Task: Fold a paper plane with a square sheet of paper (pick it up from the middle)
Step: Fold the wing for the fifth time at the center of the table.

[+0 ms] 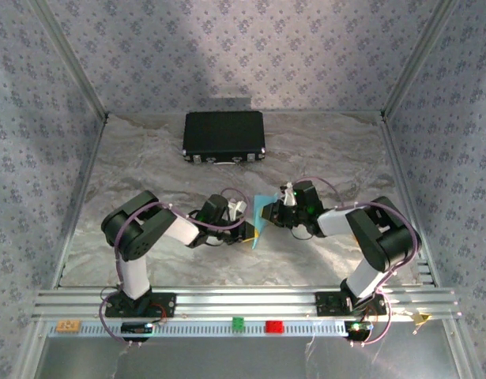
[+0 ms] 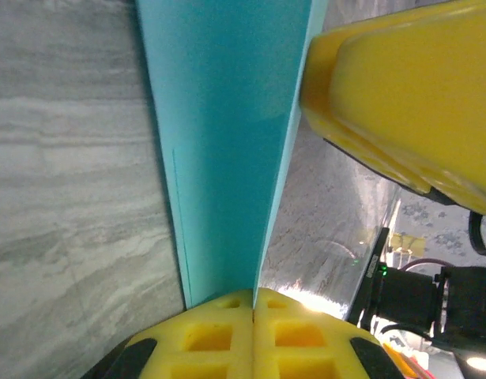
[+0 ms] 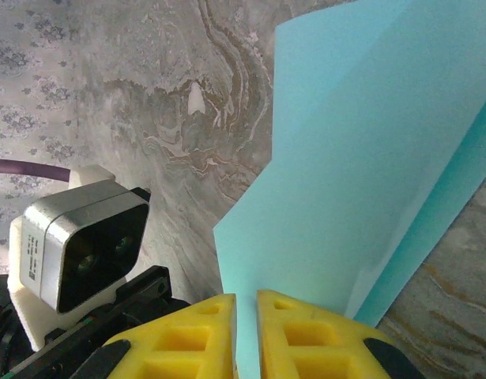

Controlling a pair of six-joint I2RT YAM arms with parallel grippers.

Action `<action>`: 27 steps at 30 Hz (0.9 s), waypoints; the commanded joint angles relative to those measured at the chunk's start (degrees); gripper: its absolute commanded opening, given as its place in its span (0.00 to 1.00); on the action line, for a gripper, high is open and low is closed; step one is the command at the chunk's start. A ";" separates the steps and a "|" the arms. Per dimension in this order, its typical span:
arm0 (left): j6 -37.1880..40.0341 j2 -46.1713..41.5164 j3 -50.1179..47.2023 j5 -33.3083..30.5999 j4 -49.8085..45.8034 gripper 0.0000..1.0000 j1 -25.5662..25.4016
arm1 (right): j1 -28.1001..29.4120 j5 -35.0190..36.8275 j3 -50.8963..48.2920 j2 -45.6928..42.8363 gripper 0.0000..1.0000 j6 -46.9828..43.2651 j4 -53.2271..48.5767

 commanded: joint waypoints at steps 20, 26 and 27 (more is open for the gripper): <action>-5.73 2.97 -2.43 -3.30 -0.91 0.00 1.16 | -1.44 -3.39 2.86 5.16 0.14 -0.30 3.29; -5.96 3.23 -2.08 -3.67 -2.49 0.00 1.15 | -1.84 -3.39 3.07 5.64 0.14 -0.50 2.97; -6.04 3.31 -2.06 -3.64 -2.50 0.00 1.14 | -1.85 -3.34 3.05 5.78 0.14 -0.51 2.96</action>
